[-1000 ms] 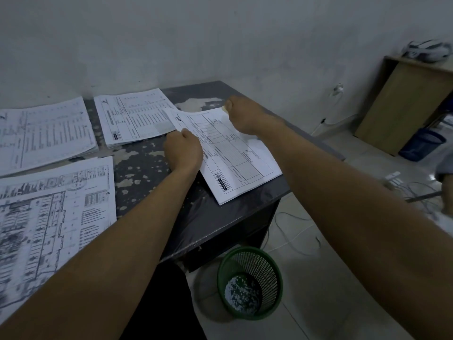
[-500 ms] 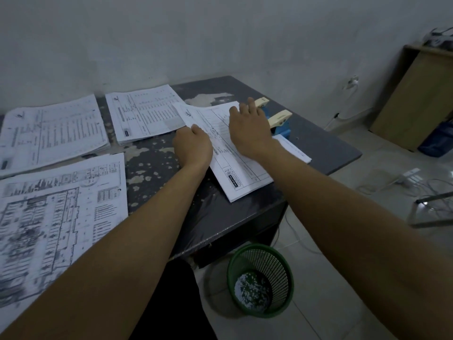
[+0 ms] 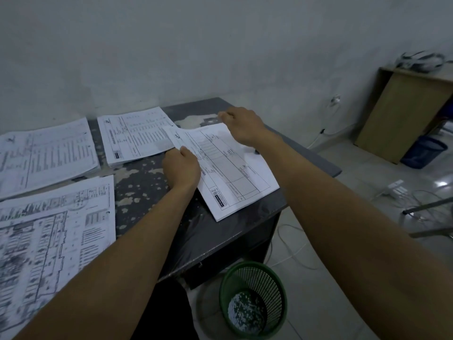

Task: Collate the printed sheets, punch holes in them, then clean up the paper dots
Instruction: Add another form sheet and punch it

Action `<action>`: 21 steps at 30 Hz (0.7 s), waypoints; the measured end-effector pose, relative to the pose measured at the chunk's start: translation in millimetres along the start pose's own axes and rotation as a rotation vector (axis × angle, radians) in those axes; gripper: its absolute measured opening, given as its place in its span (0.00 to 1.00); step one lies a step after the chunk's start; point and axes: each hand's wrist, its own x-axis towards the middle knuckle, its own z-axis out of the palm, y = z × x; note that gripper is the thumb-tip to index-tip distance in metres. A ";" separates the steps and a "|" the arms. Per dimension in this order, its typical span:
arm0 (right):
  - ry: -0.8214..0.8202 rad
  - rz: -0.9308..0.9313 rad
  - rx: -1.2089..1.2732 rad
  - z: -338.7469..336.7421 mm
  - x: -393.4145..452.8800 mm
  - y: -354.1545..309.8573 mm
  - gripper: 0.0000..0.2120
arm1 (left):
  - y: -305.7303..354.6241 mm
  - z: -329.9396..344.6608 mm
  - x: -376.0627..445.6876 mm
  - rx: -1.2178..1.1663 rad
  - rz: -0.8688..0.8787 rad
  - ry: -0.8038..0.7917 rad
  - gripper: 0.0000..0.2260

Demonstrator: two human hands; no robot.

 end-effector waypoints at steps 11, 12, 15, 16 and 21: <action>-0.070 0.048 0.074 -13.6 4.0 -6.6 0.15 | -1.7 -10.6 0.7 -0.051 -0.039 -0.016 0.20; -0.066 0.048 0.057 -14.1 3.9 -8.0 0.16 | -2.7 -13.8 1.1 -0.062 -0.052 -0.012 0.20; -0.046 0.059 0.026 -14.8 4.9 -12.3 0.20 | -6.1 -28.8 3.9 -0.054 -0.058 -0.006 0.20; -0.028 0.073 0.004 -14.9 4.6 -14.4 0.20 | -6.5 -34.8 5.2 -0.050 -0.057 -0.003 0.20; 0.075 0.035 -0.180 -9.6 2.1 -34.8 0.13 | -4.6 -65.8 13.7 -0.081 -0.023 0.027 0.18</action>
